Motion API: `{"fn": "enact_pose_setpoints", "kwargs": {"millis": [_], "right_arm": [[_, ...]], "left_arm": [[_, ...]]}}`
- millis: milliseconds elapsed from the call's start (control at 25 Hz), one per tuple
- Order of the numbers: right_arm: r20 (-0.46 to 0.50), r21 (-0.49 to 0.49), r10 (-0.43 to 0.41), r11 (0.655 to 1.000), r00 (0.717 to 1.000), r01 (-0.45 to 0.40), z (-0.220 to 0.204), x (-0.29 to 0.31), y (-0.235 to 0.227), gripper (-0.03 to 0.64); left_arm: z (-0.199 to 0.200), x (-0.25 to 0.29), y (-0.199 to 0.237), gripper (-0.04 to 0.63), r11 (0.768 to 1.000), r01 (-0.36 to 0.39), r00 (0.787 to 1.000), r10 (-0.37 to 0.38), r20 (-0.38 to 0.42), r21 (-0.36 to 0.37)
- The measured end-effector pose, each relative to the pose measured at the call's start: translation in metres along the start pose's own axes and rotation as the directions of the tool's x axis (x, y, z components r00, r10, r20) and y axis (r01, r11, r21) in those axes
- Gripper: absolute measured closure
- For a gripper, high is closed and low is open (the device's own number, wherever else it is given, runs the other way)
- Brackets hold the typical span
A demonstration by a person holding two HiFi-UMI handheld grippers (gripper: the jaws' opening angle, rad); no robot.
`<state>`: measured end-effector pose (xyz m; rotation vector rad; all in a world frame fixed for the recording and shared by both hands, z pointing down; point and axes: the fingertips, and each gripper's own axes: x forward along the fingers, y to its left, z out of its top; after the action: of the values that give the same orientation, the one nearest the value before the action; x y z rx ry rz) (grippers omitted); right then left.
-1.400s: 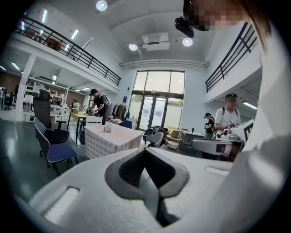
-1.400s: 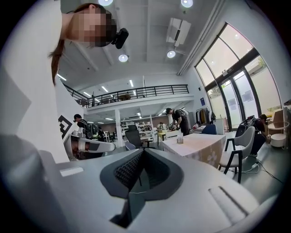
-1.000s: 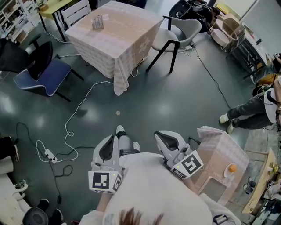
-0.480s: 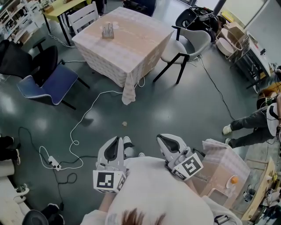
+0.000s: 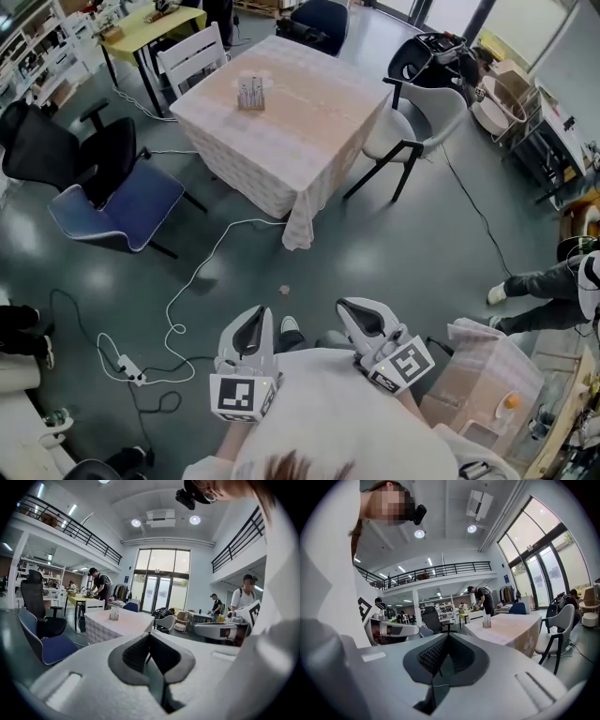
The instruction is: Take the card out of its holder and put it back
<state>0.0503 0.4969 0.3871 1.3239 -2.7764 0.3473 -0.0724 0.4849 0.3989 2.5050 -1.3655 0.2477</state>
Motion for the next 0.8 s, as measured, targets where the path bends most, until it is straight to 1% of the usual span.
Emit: {"fn": "enact_pose_setpoints", "kwargs": {"millis": [80,160,320,440,560,800], "right_arm": [[-0.002,0.013,0.007,1.0,1.0,-0.007,-0.001,0.008,-0.001,0.618],[-0.008,0.01,0.028,1.0,1.0,-0.027,-0.001,0.019,0.001,0.618],[-0.017,0.001,0.068,0.998,0.998,-0.068,0.0,0.037,0.002,0.618],[-0.032,0.002,0.089,0.996,0.995,-0.089,0.001,0.048,0.0,0.618],[-0.042,0.006,0.104,0.995,0.994,-0.104,0.003,0.059,-0.005,0.618],[-0.041,0.008,0.127,0.992,0.991,-0.127,0.013,0.074,-0.035,0.618]], "left_arm": [[0.001,0.0,0.009,0.595,1.0,-0.015,1.0,0.015,0.004,-0.011],[0.007,0.0,0.021,0.595,0.998,-0.046,0.998,0.047,0.033,-0.039],[0.009,0.001,0.038,0.595,0.994,-0.091,0.994,0.095,0.051,-0.067],[0.009,0.003,0.046,0.595,0.992,-0.111,0.993,0.113,0.037,-0.061],[0.011,0.008,0.054,0.595,0.987,-0.133,0.99,0.136,0.037,-0.086],[0.016,0.033,0.058,0.595,0.981,-0.17,0.985,0.173,0.019,-0.089]]}}
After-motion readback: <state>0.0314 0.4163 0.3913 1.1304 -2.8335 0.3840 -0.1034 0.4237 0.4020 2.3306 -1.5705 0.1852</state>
